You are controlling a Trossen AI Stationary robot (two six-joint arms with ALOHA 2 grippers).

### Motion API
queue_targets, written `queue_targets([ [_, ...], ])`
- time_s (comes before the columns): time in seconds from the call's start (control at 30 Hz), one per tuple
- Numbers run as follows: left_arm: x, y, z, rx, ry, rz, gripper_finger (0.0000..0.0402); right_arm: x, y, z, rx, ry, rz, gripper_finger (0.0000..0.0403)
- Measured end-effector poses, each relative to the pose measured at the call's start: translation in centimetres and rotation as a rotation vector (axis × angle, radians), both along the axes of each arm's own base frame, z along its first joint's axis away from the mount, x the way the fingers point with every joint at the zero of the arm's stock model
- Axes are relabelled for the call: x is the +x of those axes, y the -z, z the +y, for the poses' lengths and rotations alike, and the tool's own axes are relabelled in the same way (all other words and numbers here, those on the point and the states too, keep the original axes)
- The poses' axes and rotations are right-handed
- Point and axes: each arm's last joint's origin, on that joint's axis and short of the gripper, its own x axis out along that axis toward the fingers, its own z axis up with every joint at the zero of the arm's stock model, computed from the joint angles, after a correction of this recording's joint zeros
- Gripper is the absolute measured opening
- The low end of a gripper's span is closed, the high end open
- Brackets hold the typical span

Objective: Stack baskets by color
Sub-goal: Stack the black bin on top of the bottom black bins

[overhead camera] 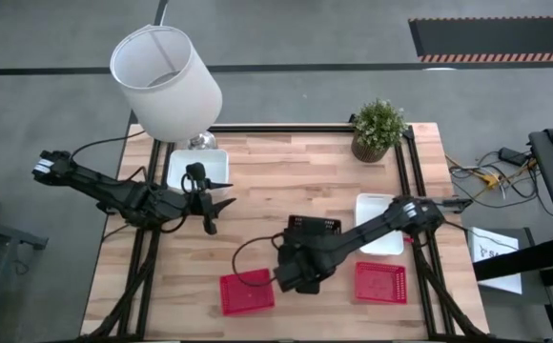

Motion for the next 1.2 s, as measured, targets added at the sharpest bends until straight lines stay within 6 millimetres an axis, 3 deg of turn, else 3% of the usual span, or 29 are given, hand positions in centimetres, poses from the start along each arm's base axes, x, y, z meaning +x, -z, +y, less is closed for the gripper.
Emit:
queue_targets([
  [0.97,0.0,1.1,0.0,0.012,0.004,0.015,0.0164,1.4,5.1,0.7,0.004,-0.061,0.042,0.0010],
  [1.2,0.0,1.1,0.0,0.013,0.004,0.015,0.0164,1.6,5.1,0.5,-0.010,-0.056,0.023,0.0062],
])
